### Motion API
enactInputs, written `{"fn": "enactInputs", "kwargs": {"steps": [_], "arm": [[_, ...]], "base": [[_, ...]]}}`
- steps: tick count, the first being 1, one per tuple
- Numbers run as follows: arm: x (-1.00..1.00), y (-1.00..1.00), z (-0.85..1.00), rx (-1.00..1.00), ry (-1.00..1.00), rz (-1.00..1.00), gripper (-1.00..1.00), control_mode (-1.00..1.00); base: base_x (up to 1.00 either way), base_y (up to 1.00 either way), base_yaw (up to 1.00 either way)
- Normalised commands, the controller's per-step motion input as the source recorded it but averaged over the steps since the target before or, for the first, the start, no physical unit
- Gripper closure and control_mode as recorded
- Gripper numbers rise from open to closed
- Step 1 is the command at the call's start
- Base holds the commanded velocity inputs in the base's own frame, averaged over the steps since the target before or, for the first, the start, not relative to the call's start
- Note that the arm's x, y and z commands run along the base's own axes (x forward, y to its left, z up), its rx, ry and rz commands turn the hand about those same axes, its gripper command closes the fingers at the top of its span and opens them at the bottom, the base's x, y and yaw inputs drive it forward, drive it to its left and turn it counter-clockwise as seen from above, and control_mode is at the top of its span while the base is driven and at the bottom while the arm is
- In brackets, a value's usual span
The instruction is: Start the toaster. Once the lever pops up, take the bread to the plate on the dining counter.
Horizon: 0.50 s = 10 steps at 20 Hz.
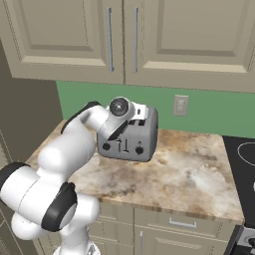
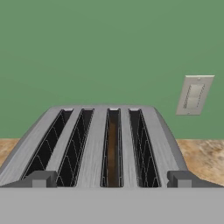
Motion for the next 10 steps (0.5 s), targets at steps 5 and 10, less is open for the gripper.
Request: {"fn": "enactInputs", "kwargs": {"steps": [5,10], "arm": [[0.00,0.00,0.00,0.00,0.00,0.00,-1.00,-1.00],[0.00,0.00,0.00,0.00,0.00,0.00,-1.00,-1.00]], "base": [[0.00,0.00,0.00],[0.00,0.00,0.00]]}}
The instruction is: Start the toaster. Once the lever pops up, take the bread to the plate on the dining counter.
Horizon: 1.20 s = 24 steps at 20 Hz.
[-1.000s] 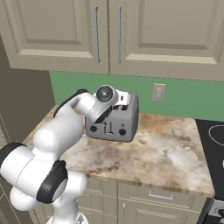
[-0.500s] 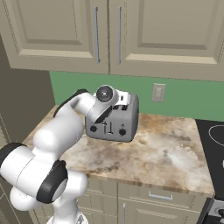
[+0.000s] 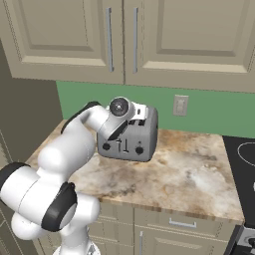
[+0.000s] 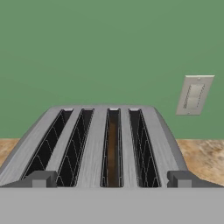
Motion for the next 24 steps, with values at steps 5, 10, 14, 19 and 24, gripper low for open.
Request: {"fn": "enactInputs", "kwargs": {"steps": [5,10,14,19,24], "arm": [[0.00,0.00,0.00,0.00,0.00,0.00,-1.00,-1.00],[0.00,0.00,0.00,0.00,0.00,0.00,-1.00,-1.00],[0.00,0.00,0.00,0.00,0.00,0.00,-1.00,-1.00],[0.00,0.00,0.00,0.00,0.00,0.00,-1.00,-1.00],[0.00,0.00,0.00,0.00,0.00,0.00,-1.00,-1.00]], "base": [[0.00,0.00,0.00],[0.00,0.00,0.00],[0.00,0.00,0.00],[0.00,0.00,0.00],[0.00,0.00,0.00]]}}
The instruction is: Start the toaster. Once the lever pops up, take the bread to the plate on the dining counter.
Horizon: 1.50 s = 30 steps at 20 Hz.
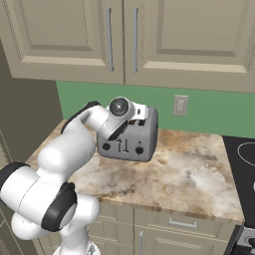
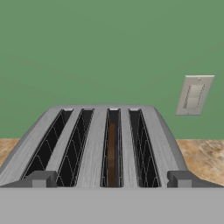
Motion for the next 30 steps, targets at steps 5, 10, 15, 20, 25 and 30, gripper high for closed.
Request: {"fn": "enactInputs", "kwargs": {"steps": [5,10,15,20,25,30], "arm": [[0.00,0.00,0.00,0.00,0.00,0.00,-1.00,-1.00],[0.00,0.00,0.00,0.00,0.00,0.00,-1.00,-1.00],[0.00,0.00,0.00,0.00,0.00,0.00,-1.00,-1.00],[0.00,0.00,0.00,0.00,0.00,0.00,-1.00,-1.00],[0.00,0.00,0.00,0.00,0.00,0.00,-1.00,-1.00],[0.00,0.00,0.00,0.00,0.00,0.00,-1.00,-1.00]], "base": [[0.00,0.00,0.00],[0.00,0.00,0.00],[0.00,0.00,0.00],[0.00,0.00,0.00],[0.00,0.00,0.00],[0.00,0.00,0.00]]}}
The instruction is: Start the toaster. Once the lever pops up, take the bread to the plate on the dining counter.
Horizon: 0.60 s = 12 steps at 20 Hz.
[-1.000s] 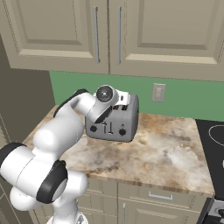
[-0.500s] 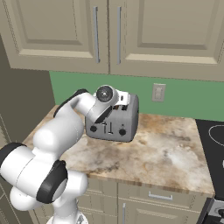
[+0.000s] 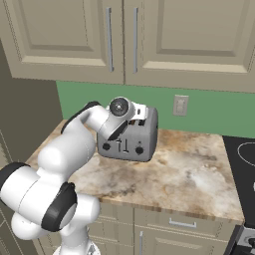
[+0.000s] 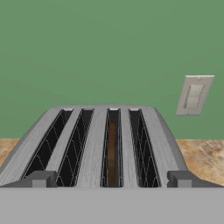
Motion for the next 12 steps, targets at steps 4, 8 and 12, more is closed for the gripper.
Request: {"fn": "enactInputs", "kwargs": {"steps": [4,8,12], "arm": [[0.00,0.00,0.00,0.00,0.00,0.00,-1.00,-1.00],[0.00,0.00,0.00,0.00,0.00,0.00,-1.00,-1.00],[0.00,0.00,0.00,0.00,0.00,0.00,-1.00,-1.00]], "base": [[0.00,0.00,0.00],[0.00,0.00,0.00],[0.00,0.00,0.00]]}}
